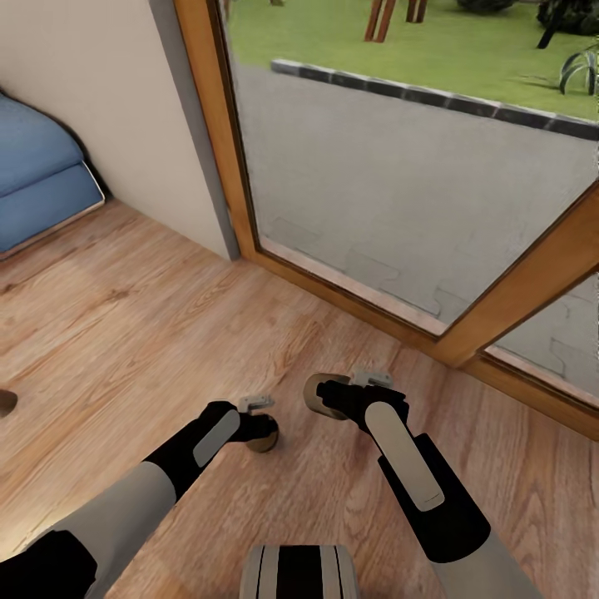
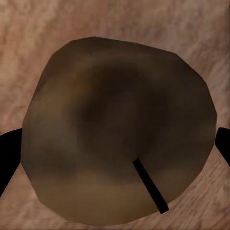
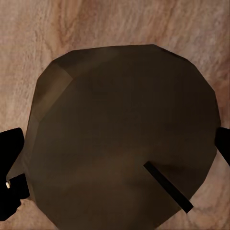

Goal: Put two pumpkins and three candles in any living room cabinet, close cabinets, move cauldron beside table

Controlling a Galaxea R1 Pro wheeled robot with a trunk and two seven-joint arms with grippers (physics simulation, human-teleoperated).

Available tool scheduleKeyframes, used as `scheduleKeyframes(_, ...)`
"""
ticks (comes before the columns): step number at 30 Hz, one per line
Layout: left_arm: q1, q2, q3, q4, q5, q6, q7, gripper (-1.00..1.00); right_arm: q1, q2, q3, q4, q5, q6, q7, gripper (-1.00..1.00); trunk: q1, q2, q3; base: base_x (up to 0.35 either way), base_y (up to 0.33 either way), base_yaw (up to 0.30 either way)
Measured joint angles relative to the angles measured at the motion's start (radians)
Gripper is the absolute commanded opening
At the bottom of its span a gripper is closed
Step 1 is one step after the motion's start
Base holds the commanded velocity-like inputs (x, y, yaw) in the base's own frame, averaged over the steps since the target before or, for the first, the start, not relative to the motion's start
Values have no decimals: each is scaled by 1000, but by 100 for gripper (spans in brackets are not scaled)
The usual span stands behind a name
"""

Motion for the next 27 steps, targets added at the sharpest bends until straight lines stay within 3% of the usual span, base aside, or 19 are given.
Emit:
scheduleKeyframes(10, -1, 26, 4, 0, -3, 9, 20, -100, 0, 0, 0, 0, 1, 0, 0, -100, -4, 2, 35, 0, 0, 0)
scheduleKeyframes(12, -1, 41, 5, -3, -4, 9, 20, -100, 0, 0, 0, 0, 1, 0, 0, -100, -5, 3, 43, 0, 0, 0)
scheduleKeyframes(17, -3, 114, 12, -22, 3, 11, 18, -100, 0, 0, -1, 0, 0, 0, 2, -100, -7, 4, 62, 0, 0, 0)
scheduleKeyframes(21, -3, 139, 95, -53, 13, 27, 18, -100, 0, 0, -1, 1, 0, 0, 3, -100, -9, 5, 77, 0, 0, 0)
scheduleKeyframes(23, -2, 146, 160, -93, 10, 62, 18, -100, 0, 0, -1, 2, 0, -1, 3, -100, -10, 5, 85, 0, 0, 0)
scheduleKeyframes(27, 0, 172, 198, -178, 10, 96, 18, -100, 0, 0, -2, 4, 0, -1, 4, -100, -12, 6, 101, -22, 0, 0)
